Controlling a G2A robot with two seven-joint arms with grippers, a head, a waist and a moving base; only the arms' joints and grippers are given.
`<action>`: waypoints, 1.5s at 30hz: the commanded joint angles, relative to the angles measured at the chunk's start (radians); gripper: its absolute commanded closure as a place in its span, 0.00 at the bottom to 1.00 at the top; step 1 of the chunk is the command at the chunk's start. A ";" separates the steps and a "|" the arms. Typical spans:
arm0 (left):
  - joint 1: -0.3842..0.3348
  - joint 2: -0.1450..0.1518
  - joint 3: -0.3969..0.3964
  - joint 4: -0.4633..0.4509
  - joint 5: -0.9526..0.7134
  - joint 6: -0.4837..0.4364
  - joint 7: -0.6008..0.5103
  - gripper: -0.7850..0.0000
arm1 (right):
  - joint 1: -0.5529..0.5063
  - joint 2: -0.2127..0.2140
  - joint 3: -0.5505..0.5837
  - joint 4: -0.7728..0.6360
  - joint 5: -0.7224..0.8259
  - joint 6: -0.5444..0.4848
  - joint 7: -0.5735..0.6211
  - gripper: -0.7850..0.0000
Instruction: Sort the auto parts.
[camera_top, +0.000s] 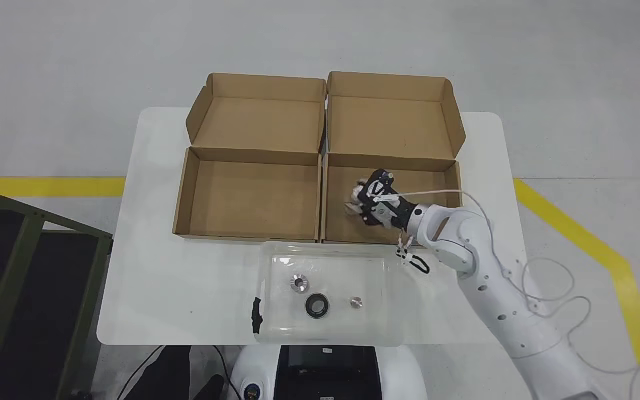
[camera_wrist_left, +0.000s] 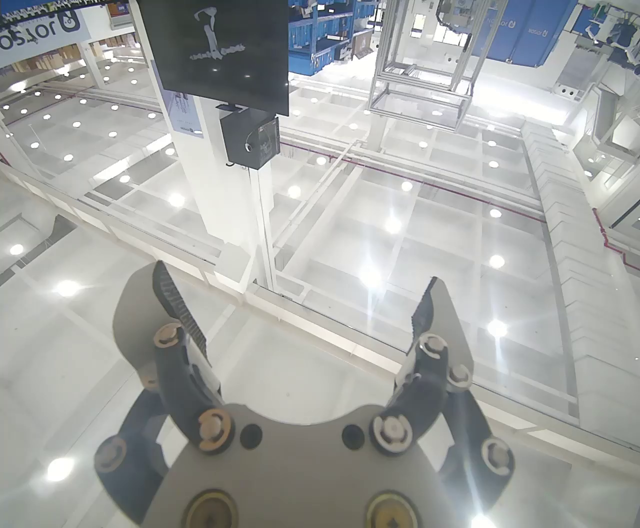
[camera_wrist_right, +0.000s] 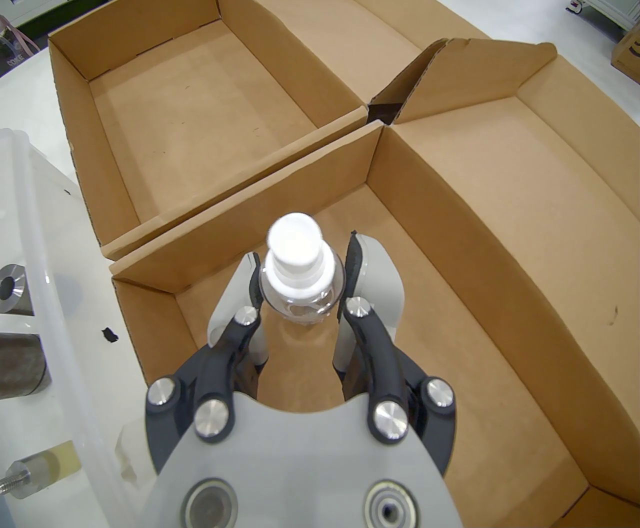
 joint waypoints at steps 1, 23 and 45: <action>0.000 0.000 0.000 0.000 0.000 0.000 0.000 0.00 | -0.001 0.000 0.004 -0.004 0.002 0.000 -0.003 0.00; 0.000 0.000 0.000 0.000 0.000 0.000 0.000 0.00 | -0.305 0.064 0.200 -0.503 -0.071 -0.167 0.037 0.00; 0.000 0.000 0.000 0.000 0.000 0.000 0.000 0.00 | -0.599 0.106 0.226 -0.664 -0.345 -0.294 -0.096 0.00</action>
